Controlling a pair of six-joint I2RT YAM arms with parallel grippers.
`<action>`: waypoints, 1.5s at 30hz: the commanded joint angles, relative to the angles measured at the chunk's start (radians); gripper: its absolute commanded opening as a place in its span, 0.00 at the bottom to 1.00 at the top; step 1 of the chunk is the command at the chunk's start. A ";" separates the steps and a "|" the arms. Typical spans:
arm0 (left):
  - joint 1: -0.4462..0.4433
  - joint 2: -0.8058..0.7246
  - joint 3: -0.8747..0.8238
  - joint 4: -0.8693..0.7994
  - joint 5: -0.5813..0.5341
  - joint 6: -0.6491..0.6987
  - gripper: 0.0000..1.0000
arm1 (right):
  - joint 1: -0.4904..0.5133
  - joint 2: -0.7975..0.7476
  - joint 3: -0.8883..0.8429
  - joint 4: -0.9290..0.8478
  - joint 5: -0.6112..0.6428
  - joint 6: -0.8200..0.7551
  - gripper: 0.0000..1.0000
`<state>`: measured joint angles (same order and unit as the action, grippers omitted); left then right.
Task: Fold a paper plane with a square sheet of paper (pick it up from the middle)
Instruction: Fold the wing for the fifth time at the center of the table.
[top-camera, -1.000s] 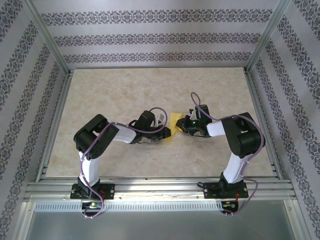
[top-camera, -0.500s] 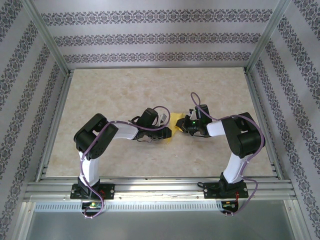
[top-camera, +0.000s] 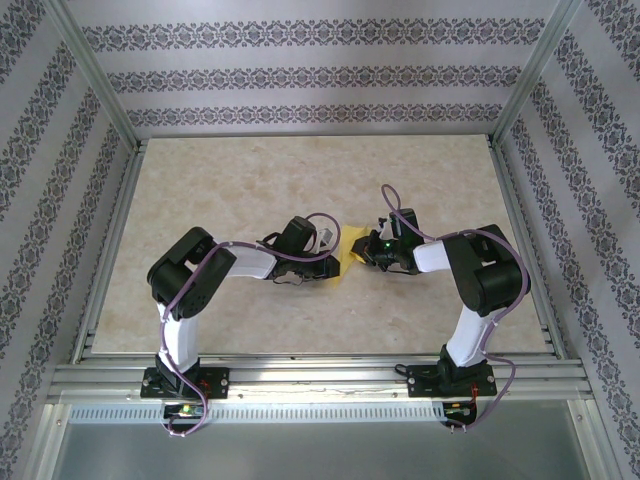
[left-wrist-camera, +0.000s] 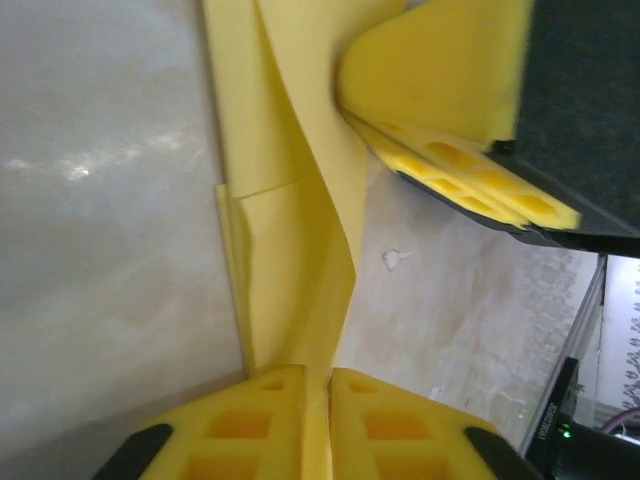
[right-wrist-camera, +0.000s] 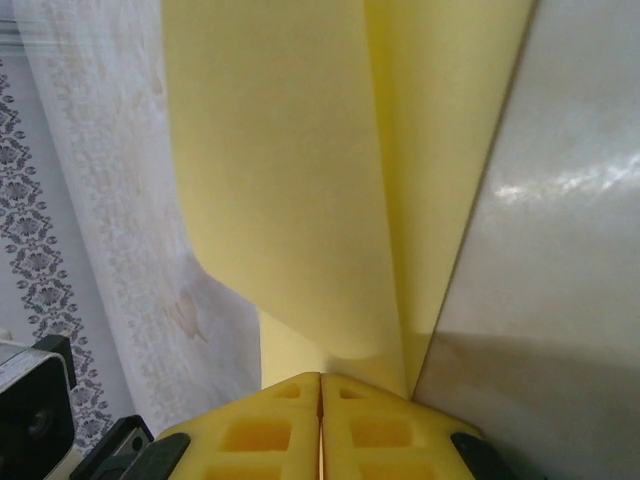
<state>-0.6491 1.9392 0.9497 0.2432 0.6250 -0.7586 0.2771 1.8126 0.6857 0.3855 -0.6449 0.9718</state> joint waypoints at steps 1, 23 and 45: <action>-0.006 -0.019 -0.055 -0.115 -0.028 0.019 0.21 | 0.004 0.027 0.014 -0.034 0.017 -0.010 0.09; -0.017 -0.042 -0.039 -0.208 -0.011 0.085 0.11 | 0.005 0.025 0.012 -0.035 0.019 -0.007 0.09; -0.064 -0.070 0.183 -0.232 0.091 0.118 0.03 | 0.005 0.027 0.012 -0.032 0.021 -0.002 0.09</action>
<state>-0.6899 1.8206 1.0958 0.0723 0.6758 -0.6792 0.2771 1.8130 0.6876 0.3813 -0.6449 0.9718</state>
